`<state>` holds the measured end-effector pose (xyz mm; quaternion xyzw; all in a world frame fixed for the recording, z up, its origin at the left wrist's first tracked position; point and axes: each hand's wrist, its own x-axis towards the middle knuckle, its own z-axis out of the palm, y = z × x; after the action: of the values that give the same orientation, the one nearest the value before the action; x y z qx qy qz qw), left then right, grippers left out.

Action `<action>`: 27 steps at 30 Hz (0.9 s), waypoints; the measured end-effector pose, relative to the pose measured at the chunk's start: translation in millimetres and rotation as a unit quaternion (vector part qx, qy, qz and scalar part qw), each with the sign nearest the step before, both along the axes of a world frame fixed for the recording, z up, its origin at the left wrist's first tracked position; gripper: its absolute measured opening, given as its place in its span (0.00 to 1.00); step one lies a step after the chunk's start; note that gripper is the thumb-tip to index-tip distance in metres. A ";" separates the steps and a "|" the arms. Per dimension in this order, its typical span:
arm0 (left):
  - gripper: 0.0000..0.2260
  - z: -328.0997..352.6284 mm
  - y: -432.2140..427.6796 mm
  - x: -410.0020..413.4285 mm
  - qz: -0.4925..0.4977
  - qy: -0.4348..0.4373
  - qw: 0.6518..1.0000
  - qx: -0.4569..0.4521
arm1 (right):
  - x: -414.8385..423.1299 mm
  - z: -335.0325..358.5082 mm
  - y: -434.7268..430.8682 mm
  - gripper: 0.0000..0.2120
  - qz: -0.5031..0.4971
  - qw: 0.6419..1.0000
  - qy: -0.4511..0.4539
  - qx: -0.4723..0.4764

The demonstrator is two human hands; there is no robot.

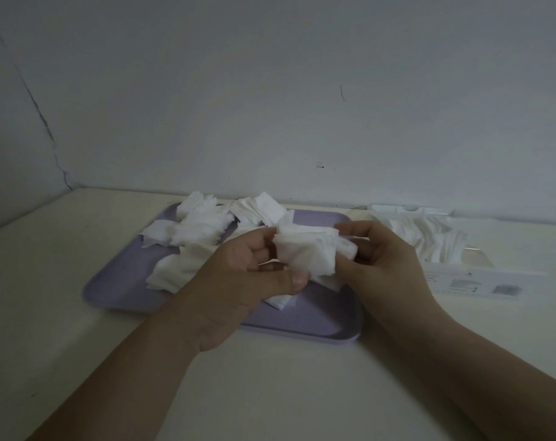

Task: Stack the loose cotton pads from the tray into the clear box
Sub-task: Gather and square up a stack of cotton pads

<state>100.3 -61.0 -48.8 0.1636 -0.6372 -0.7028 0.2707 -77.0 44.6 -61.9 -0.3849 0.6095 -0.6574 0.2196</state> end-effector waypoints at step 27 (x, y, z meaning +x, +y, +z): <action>0.07 -5.8 -0.1 -3.3 0.131 -0.064 0.973 -0.178 | 5.4 -4.6 0.1 0.17 0.117 0.990 0.073 -0.026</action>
<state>97.0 -61.1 -54.5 0.2400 -0.7408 -0.5246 0.3440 -71.6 44.8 -66.4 -0.5060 0.5574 -0.6130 0.2398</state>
